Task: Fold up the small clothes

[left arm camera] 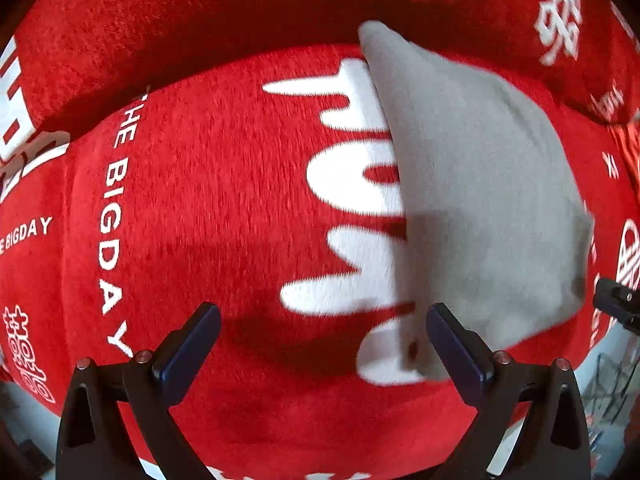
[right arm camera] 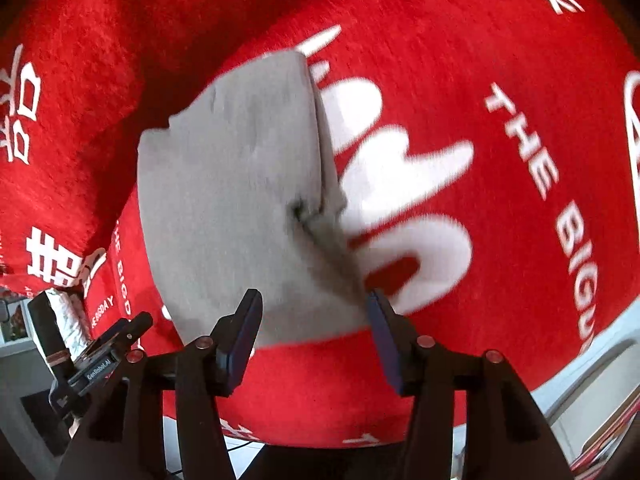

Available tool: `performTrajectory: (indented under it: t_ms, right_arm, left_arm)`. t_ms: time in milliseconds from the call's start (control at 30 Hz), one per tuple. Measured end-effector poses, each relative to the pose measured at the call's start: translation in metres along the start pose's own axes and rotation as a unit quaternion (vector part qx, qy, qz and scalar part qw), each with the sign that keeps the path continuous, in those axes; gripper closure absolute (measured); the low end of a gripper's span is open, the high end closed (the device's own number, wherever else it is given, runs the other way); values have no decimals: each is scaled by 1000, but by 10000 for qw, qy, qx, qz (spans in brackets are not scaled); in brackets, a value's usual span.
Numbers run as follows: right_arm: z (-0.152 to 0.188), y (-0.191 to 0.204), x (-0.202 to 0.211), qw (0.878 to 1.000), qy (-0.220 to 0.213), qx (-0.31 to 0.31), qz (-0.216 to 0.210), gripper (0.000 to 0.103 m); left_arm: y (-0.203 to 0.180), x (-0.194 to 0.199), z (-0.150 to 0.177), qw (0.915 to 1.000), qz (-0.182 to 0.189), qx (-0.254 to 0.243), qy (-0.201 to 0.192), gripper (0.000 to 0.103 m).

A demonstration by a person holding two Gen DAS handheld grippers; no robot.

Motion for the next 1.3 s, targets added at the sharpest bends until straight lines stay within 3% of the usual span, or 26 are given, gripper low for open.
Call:
performTrajectory:
  t_ms: [100, 267, 433, 533, 733, 1000, 1133, 1167, 1200, 1267, 1300]
  right_arm:
    - [-23, -5, 1, 9998, 52, 91, -170, 35]
    - [-58, -15, -12, 9972, 284, 141, -670, 35]
    - [-89, -30, -36, 9908, 639, 78, -1194, 35]
    - [-97, -39, -45, 9849, 806, 58, -1532, 34]
    - [-106, -46, -72, 9639, 1199, -102, -2375, 32]
    - [-115, -17, -95, 9502, 1352, 207, -2801, 28]
    - [-112, -5, -102, 9531, 1285, 153, -2737, 29]
    - [-110, -5, -102, 9542, 1277, 90, -2704, 39]
    - [-110, -4, -103, 9556, 1291, 74, -2646, 60]
    - [-106, -4, -100, 9523, 1291, 4, -2764, 69]
    - [-105, -4, -97, 9497, 1281, -22, -2857, 70]
  left_arm:
    - [-7, 1, -18, 9998, 93, 154, 18, 0]
    - [-22, -4, -49, 9975, 578, 407, 13, 0]
    - [-35, -30, -78, 9921, 1124, 460, 321, 0]
    - [-40, -40, -86, 9911, 1229, 361, 354, 0]
    - [-49, -63, -93, 9783, 1936, 386, 623, 0]
    - [-78, -64, -107, 9795, 1970, 108, 418, 0]
    - [-96, -63, -110, 9855, 1661, -42, 351, 1]
    - [-98, -62, -110, 9860, 1636, -18, 319, 8]
    - [-98, -59, -110, 9863, 1629, 9, 270, 13]
    - [-94, -52, -107, 9863, 1643, 47, 131, 34]
    - [-90, -49, -104, 9859, 1670, 47, 80, 39]
Point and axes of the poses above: each gripper's, at about its wrist camera, not at the fingertips, and x roughly against the way its jaws point, y to its left, z to its underside, the point moved 1 cm from there along -x, roughly the way its jaws point, and after that the axes turned 9 degrees about -z, right-handed, at the moved point
